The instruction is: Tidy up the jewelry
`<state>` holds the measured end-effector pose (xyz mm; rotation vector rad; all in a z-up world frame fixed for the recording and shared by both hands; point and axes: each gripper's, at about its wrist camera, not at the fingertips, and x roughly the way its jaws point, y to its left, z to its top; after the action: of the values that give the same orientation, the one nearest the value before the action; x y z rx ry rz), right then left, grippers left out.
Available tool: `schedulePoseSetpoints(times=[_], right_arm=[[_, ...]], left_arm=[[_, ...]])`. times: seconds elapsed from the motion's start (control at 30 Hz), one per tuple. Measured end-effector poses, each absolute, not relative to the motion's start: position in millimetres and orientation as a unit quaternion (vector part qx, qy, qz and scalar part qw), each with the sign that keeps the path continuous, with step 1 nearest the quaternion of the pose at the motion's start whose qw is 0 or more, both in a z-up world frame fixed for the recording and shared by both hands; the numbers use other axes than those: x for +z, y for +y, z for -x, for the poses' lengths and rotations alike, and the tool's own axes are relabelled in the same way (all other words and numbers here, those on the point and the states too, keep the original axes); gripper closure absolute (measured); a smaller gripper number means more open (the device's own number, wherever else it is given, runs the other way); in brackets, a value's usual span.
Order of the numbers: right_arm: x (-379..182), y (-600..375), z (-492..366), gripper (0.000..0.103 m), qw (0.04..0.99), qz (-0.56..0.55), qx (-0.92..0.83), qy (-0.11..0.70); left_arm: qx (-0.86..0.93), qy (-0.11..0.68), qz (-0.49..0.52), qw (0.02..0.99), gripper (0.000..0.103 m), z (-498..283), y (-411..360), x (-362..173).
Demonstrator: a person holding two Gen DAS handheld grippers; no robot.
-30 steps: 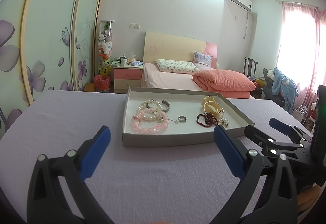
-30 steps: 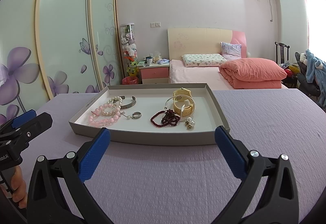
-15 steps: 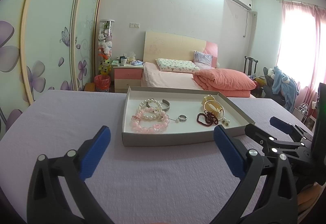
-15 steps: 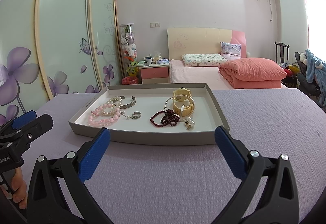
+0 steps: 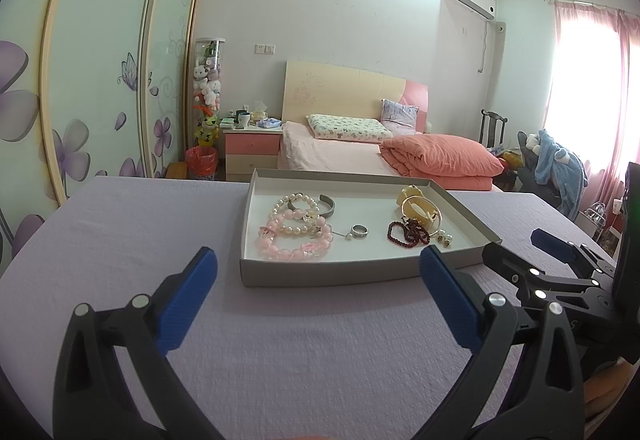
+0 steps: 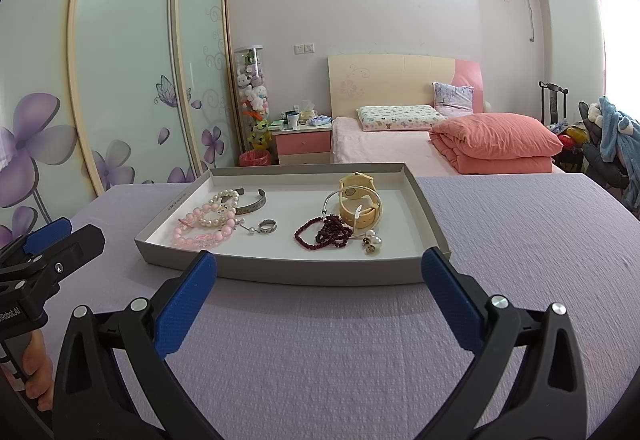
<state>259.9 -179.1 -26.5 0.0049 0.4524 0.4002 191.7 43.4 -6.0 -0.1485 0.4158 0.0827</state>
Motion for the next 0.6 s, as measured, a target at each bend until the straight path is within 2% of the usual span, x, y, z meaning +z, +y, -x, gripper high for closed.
schedulePoseSetpoints(times=[0.6], right_arm=[[-26.3,-179.0,-259.8,0.002,0.955,-0.003,0.197,0.223]], left_arm=[[0.046,0.210,0.075,0.974,0.004,-189.3,49.0,-12.0]])
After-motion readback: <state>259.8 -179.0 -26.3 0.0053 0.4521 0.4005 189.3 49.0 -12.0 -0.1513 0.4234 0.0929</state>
